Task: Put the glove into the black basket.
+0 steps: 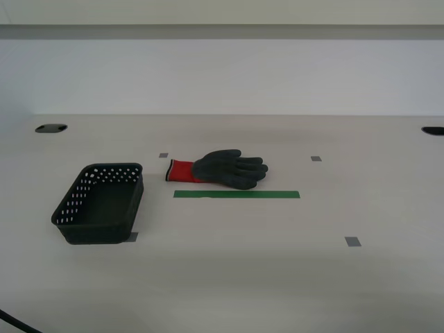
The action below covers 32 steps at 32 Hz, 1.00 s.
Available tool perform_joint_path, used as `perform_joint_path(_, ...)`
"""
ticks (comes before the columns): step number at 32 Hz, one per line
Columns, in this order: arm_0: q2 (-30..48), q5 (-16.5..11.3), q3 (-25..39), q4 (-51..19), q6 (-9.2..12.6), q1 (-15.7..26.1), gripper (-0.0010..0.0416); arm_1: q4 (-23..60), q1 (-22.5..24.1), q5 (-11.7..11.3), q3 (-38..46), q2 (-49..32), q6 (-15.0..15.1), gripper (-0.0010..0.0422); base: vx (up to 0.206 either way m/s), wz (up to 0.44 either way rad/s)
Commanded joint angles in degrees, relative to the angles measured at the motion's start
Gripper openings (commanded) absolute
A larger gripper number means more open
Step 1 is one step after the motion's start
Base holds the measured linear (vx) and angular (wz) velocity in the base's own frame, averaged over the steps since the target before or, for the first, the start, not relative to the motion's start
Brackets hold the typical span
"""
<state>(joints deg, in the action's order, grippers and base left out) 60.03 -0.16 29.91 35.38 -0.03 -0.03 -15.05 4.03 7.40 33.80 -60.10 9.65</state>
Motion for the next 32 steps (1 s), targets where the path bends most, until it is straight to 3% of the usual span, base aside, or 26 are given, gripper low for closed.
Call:
perform_joint_path(1, 0.02, -0.02, 0.11, 0.15, 0.00, 0.02, 0.0001, 7.10, 3.82, 0.22, 2.71, 0.02, 4.52, -0.0001, 0.000, 0.000)
perform_joint_path(5, 0.02, 0.00, 0.11, 0.15, 0.00, 0.02, 0.0001, 13.00, 7.34, 0.22, 5.38, 0.02, 6.73, -0.0001, 0.000, 0.000)
perform_joint_path(12, 0.02, -0.02, 0.11, 0.15, 0.02, 0.04, 0.0001, 29.33, 8.79, 0.22, 13.81, -4.07, 7.28, -0.0001, 0.000, 0.000)
perform_joint_path(17, 0.02, 0.00, 0.11, 0.17, 0.02, 0.02, 0.0001, 40.68, 10.78, 0.22, 22.93, -12.37, 11.45, -0.0001, 0.000, 0.000)
perform_joint_path(27, 0.02, -0.02, 0.11, 0.09, 0.02, 0.02, 0.0001, 49.11, 18.23, 0.22, 38.47, -32.20, 16.28, -0.0001, 0.000, 0.000)
perform_joint_path(32, 0.02, 0.00, 0.11, 0.11, 0.00, 0.04, 0.0001, 50.42, 20.33, 0.24, 44.11, -40.87, 16.65, 0.0000, 0.000, 0.000)
